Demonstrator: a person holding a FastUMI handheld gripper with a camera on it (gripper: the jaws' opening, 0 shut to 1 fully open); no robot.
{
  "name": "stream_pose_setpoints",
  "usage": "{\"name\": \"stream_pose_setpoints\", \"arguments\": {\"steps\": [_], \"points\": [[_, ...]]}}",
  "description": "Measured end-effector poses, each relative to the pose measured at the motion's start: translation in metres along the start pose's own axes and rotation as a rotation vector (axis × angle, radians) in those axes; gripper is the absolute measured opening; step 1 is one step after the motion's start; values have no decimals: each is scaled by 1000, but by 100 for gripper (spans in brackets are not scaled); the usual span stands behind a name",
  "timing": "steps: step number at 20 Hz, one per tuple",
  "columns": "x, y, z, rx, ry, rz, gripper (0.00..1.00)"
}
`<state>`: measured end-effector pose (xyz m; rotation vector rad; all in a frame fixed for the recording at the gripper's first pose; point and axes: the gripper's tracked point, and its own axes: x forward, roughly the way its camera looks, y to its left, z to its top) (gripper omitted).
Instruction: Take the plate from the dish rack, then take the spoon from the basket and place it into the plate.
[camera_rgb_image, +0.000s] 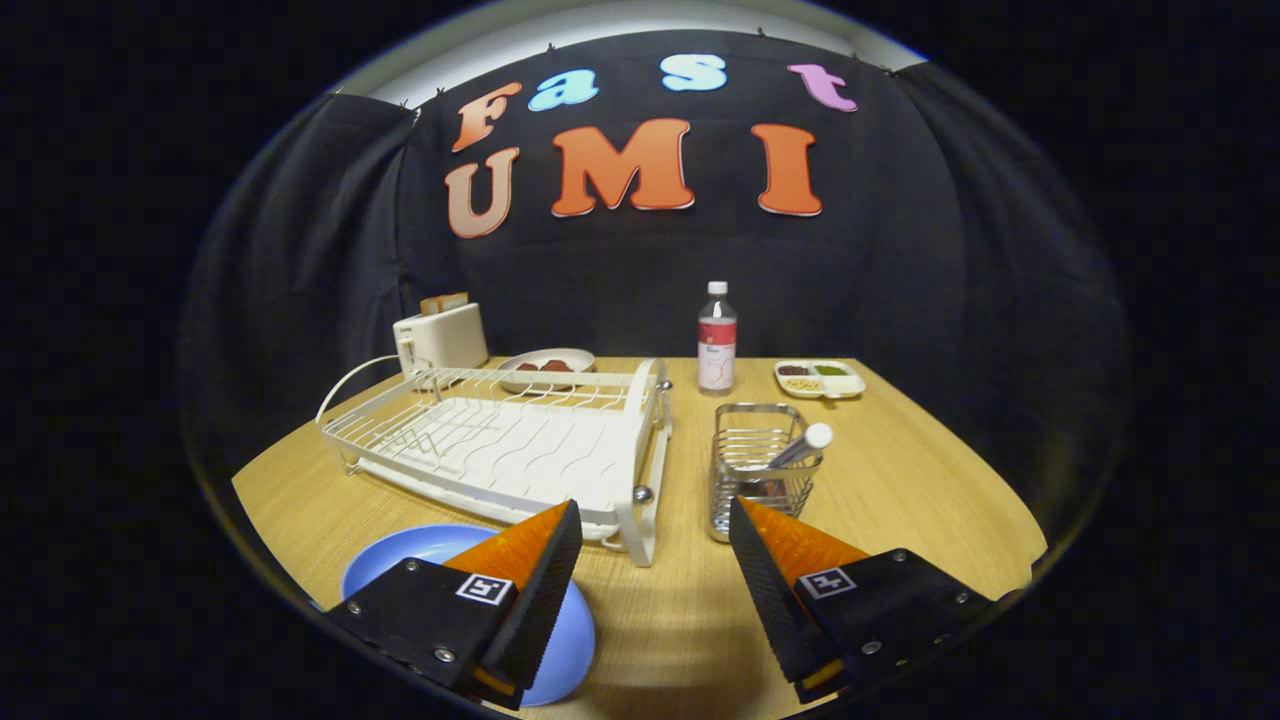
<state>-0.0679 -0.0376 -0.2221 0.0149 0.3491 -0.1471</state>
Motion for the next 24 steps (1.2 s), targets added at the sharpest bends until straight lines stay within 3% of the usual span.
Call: {"name": "stream_pose_setpoints", "arguments": {"steps": [5,9,15,16,18,24], "points": [[6,-45,23,-18,-124,-137,80],[25,-50,23,28,-121,-144,70],[46,-65,19,71,-115,-203,34],[48,-66,18,80,-105,-207,24],[51,-61,23,109,-94,-176,15],[61,-67,37,83,-1,-183,9]]}}
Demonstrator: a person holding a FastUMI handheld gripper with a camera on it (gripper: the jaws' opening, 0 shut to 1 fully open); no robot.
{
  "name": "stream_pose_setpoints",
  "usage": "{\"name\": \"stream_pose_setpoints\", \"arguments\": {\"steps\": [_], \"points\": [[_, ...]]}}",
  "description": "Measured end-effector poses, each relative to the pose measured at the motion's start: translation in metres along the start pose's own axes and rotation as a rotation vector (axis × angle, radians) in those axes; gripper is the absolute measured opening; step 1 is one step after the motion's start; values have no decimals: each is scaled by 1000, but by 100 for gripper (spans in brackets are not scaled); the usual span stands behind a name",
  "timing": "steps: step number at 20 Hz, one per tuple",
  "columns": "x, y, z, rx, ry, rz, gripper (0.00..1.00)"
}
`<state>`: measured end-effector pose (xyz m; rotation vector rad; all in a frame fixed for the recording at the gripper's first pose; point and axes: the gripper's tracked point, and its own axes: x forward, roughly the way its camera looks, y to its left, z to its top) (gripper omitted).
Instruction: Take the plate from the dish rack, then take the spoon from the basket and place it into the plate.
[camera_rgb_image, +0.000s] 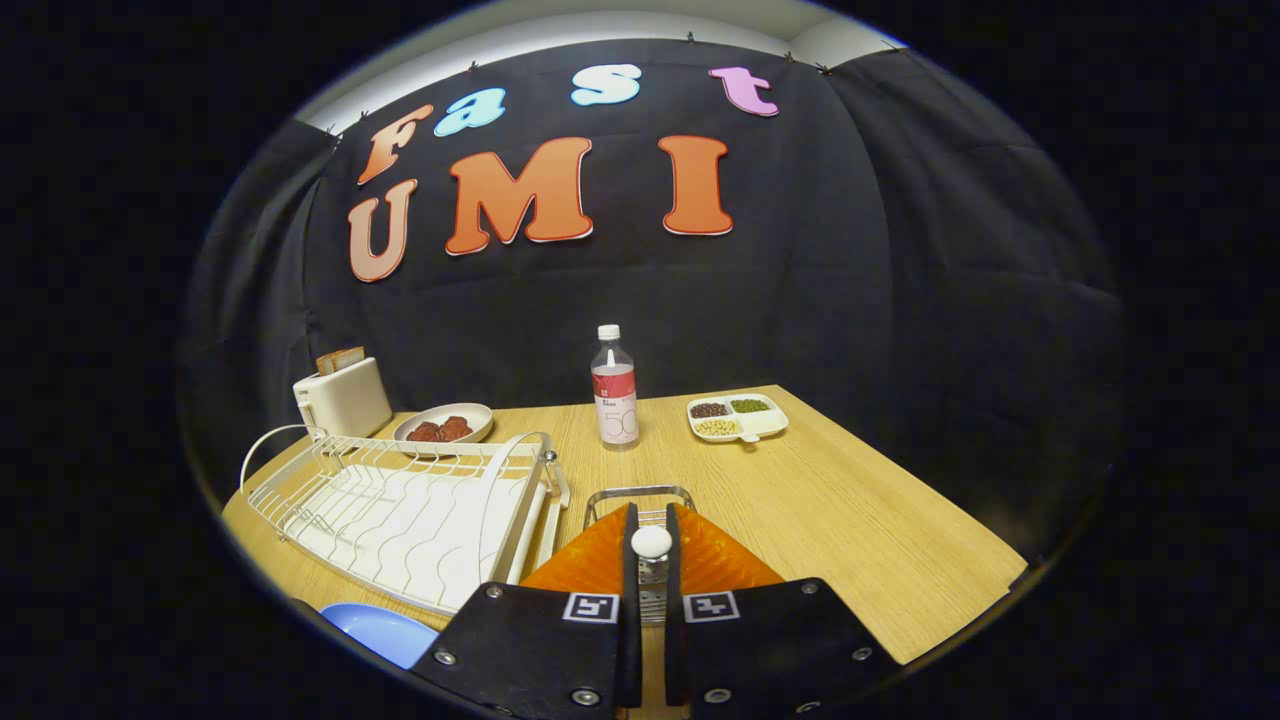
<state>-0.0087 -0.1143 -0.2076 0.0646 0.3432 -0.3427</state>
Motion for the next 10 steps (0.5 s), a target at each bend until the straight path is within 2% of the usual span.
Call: {"name": "stream_pose_setpoints", "arguments": {"steps": [6,10], "points": [[-15,-2,31,7,39,1,9],[-37,4,64,13,-13,13,9]]}}
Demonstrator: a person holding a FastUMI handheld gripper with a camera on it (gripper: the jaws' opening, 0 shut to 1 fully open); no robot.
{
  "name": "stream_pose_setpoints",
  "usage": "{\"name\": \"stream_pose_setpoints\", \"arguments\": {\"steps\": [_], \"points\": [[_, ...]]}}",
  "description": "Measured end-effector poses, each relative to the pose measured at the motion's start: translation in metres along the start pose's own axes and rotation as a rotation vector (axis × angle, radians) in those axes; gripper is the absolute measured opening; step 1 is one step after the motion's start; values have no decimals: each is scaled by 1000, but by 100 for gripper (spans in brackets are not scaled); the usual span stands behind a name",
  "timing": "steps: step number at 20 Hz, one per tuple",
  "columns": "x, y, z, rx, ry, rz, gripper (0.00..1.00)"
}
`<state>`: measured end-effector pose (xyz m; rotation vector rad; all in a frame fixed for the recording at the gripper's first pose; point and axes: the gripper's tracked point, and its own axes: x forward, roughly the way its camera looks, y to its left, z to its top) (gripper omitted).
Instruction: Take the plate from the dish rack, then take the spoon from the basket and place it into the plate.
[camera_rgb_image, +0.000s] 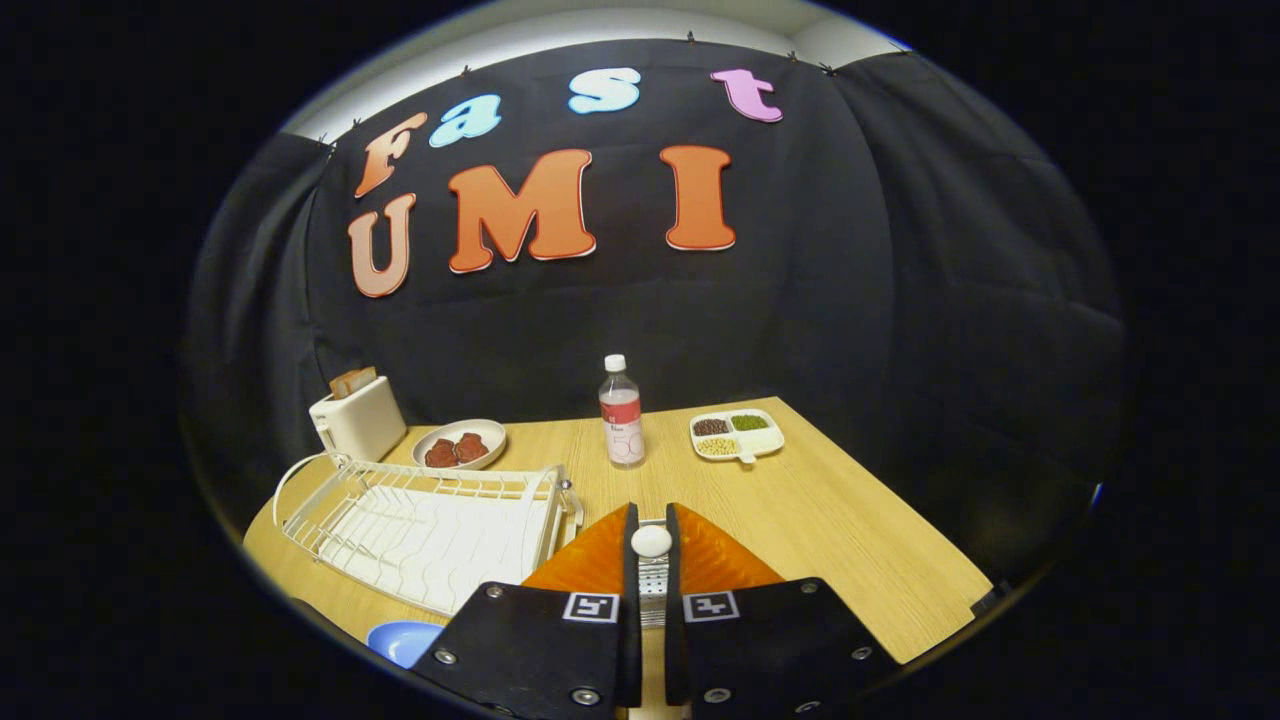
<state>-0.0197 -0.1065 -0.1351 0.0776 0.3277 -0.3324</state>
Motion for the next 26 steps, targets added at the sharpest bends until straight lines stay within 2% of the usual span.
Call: {"name": "stream_pose_setpoints", "arguments": {"steps": [5,10,21,26], "points": [[-38,20,37,-22,-77,38,9],[-74,55,37,-59,-109,120,9],[-129,152,-62,-113,26,428,9],[-121,162,-103,-62,91,495,9]]}}
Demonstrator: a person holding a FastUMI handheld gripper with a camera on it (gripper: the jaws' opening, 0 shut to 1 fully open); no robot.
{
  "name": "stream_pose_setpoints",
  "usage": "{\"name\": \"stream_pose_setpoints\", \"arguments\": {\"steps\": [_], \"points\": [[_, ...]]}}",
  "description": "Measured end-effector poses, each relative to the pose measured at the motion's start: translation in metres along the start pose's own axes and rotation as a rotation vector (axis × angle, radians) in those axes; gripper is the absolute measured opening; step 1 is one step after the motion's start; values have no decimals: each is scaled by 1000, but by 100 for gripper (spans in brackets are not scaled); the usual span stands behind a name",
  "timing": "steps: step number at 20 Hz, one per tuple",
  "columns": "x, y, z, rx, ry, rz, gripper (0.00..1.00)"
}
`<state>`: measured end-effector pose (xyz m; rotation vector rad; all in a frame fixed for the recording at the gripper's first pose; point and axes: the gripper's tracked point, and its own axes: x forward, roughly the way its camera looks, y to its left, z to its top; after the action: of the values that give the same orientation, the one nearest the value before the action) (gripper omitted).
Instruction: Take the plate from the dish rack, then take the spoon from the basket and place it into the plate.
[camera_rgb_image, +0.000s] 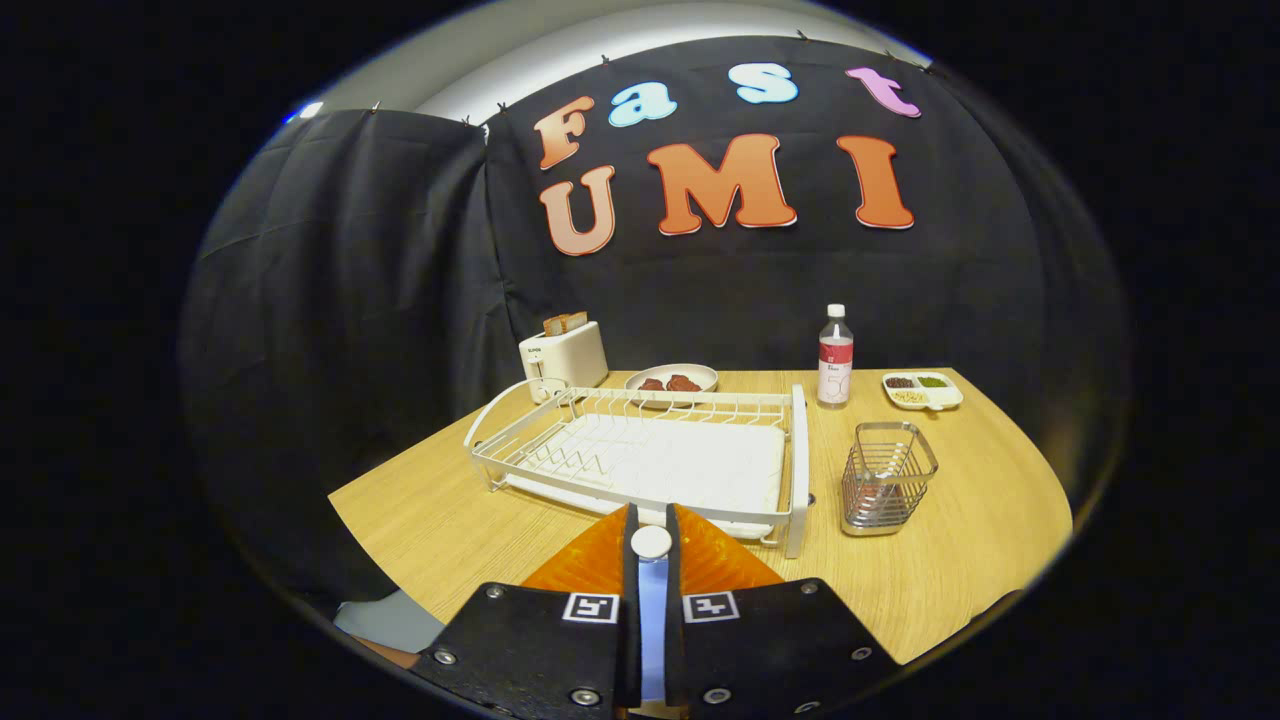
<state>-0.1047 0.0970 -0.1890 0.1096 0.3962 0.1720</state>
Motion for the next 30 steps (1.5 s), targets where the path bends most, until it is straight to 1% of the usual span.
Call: {"name": "stream_pose_setpoints", "arguments": {"steps": [3,6,10,13,18,21,22,23,27,29,30], "points": [[2,1,-17,16,2,33,9],[1,1,-25,21,-29,68,9],[-11,-4,-50,87,-20,113,9],[-20,-9,-73,104,28,126,10],[-27,-13,-106,44,97,100,16],[-30,-7,-97,53,66,120,18],[-32,-7,-93,61,49,122,22],[-32,-9,-85,62,34,121,23],[-32,-9,-50,47,-53,109,33],[-32,-8,-30,23,-98,100,41],[-33,-6,-19,11,-123,97,49]]}}
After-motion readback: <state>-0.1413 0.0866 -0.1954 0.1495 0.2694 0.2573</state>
